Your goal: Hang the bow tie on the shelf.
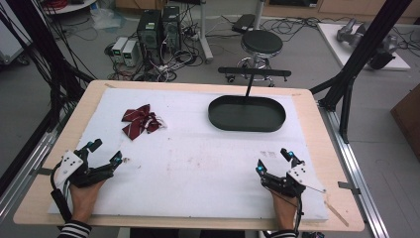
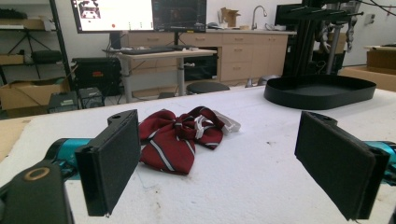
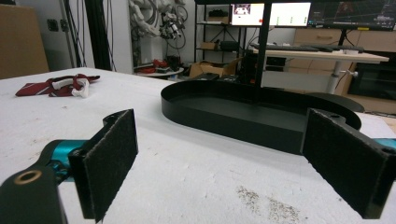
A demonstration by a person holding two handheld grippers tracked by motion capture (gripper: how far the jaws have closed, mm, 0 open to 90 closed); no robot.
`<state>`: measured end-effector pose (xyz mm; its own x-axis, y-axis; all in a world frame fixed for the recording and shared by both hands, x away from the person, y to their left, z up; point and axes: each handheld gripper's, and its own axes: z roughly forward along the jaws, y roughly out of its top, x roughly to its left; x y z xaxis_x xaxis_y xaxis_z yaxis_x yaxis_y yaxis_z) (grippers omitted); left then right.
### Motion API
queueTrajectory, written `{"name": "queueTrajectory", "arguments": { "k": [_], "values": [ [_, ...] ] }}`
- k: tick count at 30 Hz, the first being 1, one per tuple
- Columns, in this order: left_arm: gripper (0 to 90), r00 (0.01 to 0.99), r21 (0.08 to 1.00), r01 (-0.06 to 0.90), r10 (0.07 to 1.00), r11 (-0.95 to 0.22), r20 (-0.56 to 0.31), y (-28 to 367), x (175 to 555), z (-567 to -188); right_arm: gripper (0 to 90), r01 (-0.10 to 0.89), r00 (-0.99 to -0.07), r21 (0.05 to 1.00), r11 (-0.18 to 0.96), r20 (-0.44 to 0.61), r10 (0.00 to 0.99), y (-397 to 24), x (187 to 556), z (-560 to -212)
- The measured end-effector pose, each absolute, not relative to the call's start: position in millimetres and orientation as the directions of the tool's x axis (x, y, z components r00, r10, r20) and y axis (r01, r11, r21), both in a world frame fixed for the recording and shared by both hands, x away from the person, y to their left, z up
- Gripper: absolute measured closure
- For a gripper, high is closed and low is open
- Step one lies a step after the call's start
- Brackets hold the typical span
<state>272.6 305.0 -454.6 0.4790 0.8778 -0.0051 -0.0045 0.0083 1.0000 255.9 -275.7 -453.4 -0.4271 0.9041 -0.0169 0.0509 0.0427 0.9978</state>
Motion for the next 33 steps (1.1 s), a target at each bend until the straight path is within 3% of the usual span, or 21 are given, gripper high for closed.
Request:
{"name": "queueTrajectory", "arguments": {
  "k": [24, 33],
  "values": [
    [14.9, 0.48, 1.0, 0.022, 0.878, -0.012, 0.0, 303, 277, -452, 10.0, 0.049, -0.429, 0.998, 0.049, -0.023, 0.903, -275, 256, -453],
    [15.0, 0.505, 0.997, 0.038, 0.862, -0.07, 0.041, 302, 292, -423, 10.0, 0.051, -0.43, 0.997, 0.049, -0.022, 0.903, -275, 256, -453]
  ]
}}
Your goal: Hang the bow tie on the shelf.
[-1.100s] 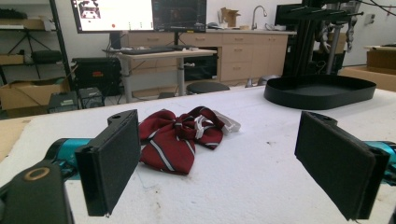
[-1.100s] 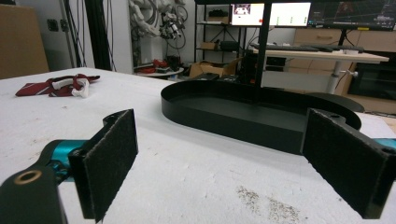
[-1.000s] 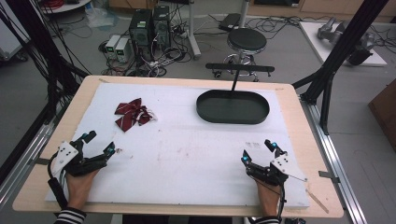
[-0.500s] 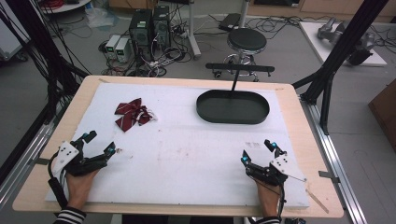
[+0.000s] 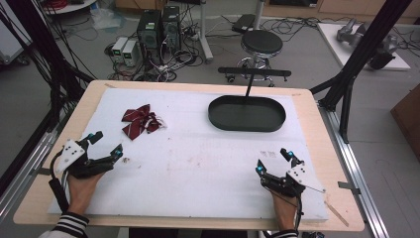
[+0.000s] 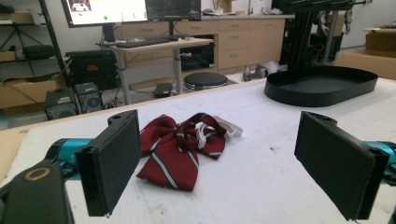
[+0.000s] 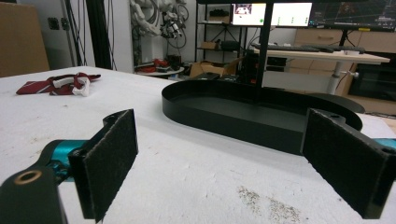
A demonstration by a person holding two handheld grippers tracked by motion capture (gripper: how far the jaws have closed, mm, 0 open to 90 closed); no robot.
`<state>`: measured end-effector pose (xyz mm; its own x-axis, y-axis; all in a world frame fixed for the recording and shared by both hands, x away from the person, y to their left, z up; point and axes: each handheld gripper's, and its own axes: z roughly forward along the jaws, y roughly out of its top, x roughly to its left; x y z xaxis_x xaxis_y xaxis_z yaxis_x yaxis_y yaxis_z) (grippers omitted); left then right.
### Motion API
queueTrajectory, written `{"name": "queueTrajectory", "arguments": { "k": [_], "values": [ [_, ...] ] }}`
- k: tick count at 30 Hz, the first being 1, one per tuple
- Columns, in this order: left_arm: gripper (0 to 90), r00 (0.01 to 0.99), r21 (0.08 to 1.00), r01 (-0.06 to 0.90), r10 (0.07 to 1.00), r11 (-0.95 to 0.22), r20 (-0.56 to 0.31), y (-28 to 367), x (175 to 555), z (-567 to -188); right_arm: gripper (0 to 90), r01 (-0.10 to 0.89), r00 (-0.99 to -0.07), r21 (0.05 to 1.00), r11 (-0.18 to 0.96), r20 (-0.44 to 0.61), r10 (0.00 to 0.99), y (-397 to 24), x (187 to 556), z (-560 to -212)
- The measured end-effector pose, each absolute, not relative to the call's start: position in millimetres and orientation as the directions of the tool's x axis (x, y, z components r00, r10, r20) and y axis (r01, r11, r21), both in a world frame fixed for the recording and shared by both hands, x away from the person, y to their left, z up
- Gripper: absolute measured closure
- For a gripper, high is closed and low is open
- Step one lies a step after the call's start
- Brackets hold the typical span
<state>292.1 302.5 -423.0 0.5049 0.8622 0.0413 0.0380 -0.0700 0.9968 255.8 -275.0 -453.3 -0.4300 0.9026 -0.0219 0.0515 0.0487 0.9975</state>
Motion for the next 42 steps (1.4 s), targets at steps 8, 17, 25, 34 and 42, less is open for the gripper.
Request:
{"name": "queueTrajectory", "arguments": {
  "k": [8, 17, 25, 34, 42],
  "values": [
    [15.4, 0.538, 0.983, 0.086, 0.839, -0.159, 0.089, 291, 316, -398, 10.0, 0.054, -0.431, 0.997, 0.047, -0.019, 0.902, -275, 256, -453],
    [15.9, 0.6, 0.939, 0.172, 0.788, -0.296, 0.139, 270, 353, -376, 10.1, 0.052, -0.432, 0.998, 0.045, -0.018, 0.902, -276, 256, -453],
    [22.0, 0.667, 0.868, 0.235, 0.722, -0.437, 0.183, 251, 386, -372, 10.0, 0.055, -0.43, 0.998, 0.032, -0.005, 0.903, -276, 256, -453],
    [24.4, 0.708, 0.784, 0.317, 0.683, -0.534, 0.179, 235, 418, -377, 10.0, 0.05, -0.43, 0.998, 0.035, -0.01, 0.903, -276, 256, -454],
    [26.4, 0.721, 0.704, 0.404, 0.677, -0.584, 0.148, 226, 444, -381, 10.0, 0.048, -0.429, 0.998, 0.033, -0.01, 0.903, -276, 256, -454]
  ]
}}
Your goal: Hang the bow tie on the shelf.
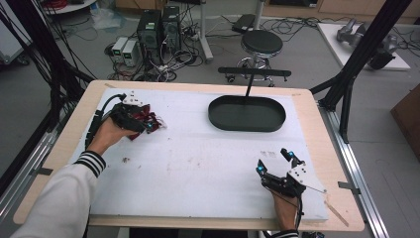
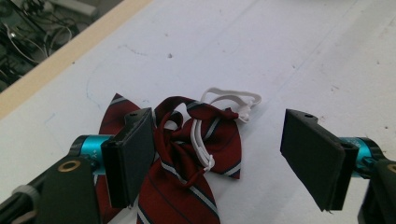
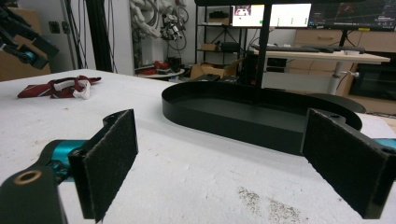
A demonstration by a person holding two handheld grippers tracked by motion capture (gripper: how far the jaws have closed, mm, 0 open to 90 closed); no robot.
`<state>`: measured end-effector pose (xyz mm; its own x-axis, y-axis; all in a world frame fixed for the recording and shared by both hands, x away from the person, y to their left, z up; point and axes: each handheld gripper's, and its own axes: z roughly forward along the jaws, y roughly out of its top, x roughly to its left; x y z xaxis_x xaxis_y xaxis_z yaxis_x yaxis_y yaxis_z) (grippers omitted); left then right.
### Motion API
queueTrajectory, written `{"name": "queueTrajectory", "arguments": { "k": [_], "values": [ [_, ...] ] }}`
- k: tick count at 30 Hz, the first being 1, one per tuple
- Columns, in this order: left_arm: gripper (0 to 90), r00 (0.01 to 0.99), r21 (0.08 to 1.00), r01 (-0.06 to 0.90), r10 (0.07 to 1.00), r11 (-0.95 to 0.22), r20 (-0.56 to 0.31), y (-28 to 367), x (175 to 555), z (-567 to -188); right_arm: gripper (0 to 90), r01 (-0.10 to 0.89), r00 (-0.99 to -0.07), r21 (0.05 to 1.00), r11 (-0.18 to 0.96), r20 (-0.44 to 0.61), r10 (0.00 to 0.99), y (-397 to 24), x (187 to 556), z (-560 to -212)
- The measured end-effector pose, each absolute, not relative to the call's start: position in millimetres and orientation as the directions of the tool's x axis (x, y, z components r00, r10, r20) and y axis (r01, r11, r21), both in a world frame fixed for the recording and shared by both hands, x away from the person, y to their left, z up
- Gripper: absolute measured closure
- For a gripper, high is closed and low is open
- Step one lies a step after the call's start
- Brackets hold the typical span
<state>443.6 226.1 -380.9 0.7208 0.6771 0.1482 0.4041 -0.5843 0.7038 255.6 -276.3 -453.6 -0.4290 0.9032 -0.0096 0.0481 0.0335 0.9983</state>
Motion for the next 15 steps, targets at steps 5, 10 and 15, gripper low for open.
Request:
{"name": "queueTrajectory", "arguments": {
  "k": [5, 10, 15],
  "values": [
    [28.1, 0.723, 0.663, 0.444, 0.678, -0.602, 0.131, 224, 455, -383, 10.0, 0.043, -0.428, 0.998, 0.035, -0.013, 0.904, -277, 256, -454],
    [35.8, 0.724, 0.61, 0.474, 0.676, -0.634, 0.14, 220, 464, -387, 10.0, 0.043, -0.428, 0.999, 0.032, -0.011, 0.904, -277, 256, -454],
    [40.2, 0.721, 0.583, 0.5, 0.681, -0.64, 0.13, 215, 470, -390, 10.0, 0.042, -0.428, 0.999, 0.034, -0.012, 0.904, -277, 256, -454]
  ]
}}
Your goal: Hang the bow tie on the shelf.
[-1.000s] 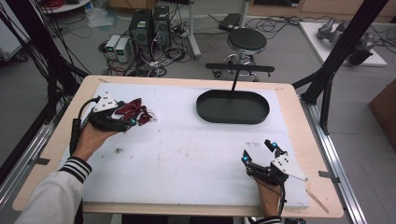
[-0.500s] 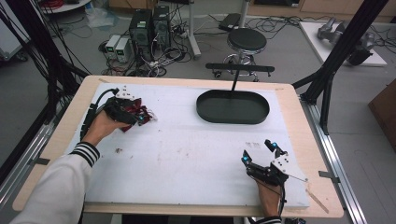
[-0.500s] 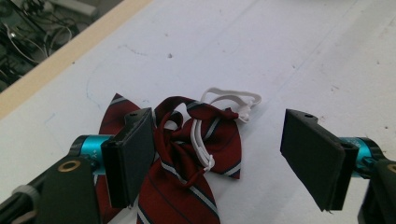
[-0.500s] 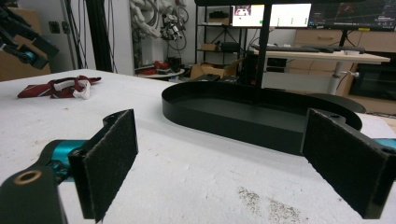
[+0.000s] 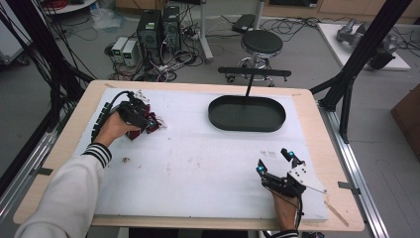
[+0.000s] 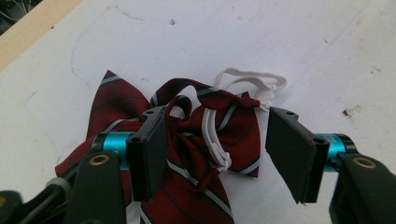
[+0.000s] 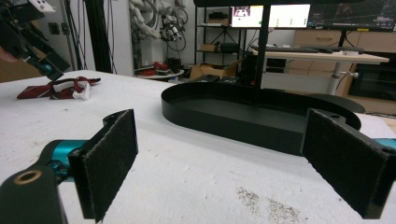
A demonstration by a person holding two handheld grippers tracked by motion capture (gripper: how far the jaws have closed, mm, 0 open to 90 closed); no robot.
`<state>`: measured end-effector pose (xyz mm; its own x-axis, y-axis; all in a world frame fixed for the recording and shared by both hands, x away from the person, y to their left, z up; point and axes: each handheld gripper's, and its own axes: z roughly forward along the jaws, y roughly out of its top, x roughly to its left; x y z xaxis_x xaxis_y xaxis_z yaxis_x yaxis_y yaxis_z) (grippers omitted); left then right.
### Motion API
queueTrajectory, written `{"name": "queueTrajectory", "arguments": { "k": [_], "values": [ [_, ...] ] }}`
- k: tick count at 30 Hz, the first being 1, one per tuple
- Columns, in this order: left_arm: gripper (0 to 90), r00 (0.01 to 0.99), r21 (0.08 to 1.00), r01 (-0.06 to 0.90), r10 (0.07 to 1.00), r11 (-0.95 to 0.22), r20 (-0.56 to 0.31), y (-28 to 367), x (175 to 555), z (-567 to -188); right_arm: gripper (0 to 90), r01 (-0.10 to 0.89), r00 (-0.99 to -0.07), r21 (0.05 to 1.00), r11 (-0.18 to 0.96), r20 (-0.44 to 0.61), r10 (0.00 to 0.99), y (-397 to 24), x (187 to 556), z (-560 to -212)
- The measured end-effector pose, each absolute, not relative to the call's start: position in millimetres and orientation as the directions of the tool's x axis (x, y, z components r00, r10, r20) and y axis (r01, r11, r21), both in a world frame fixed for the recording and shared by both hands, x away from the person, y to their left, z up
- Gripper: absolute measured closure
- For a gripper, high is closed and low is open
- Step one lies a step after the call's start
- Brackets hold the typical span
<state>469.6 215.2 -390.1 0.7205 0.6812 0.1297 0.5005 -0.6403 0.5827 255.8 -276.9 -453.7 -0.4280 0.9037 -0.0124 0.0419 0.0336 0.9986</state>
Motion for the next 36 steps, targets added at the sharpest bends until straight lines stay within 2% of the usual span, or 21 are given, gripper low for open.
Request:
{"name": "queueTrajectory", "arguments": {
  "k": [8, 14, 15, 22, 28, 36],
  "values": [
    [51.7, 0.71, 0.535, 0.535, 0.691, -0.654, 0.136, 210, 475, -390, 10.0, 0.044, -0.422, 0.999, 0.029, -0.007, 0.907, -277, 255, -454],
    [56.0, 0.698, 0.494, 0.567, 0.703, -0.659, 0.137, 207, 479, -395, 10.0, 0.044, -0.421, 0.999, 0.028, -0.007, 0.907, -277, 255, -454],
    [59.5, 0.697, 0.488, 0.572, 0.705, -0.659, 0.135, 207, 480, -396, 10.0, 0.045, -0.421, 0.999, 0.029, -0.007, 0.907, -277, 255, -454],
    [60.8, 0.694, 0.461, 0.591, 0.709, -0.661, 0.126, 202, 484, -400, 10.0, 0.042, -0.42, 0.999, 0.03, -0.01, 0.907, -277, 256, -454],
    [70.9, 0.685, 0.442, 0.609, 0.718, -0.659, 0.127, 199, 486, -401, 10.0, 0.045, -0.419, 0.999, 0.027, -0.006, 0.908, -277, 255, -454],
    [80.0, 0.686, 0.416, 0.615, 0.715, -0.67, 0.138, 197, 486, -403, 10.0, 0.044, -0.419, 0.999, 0.028, -0.007, 0.908, -277, 255, -454]
  ]
}}
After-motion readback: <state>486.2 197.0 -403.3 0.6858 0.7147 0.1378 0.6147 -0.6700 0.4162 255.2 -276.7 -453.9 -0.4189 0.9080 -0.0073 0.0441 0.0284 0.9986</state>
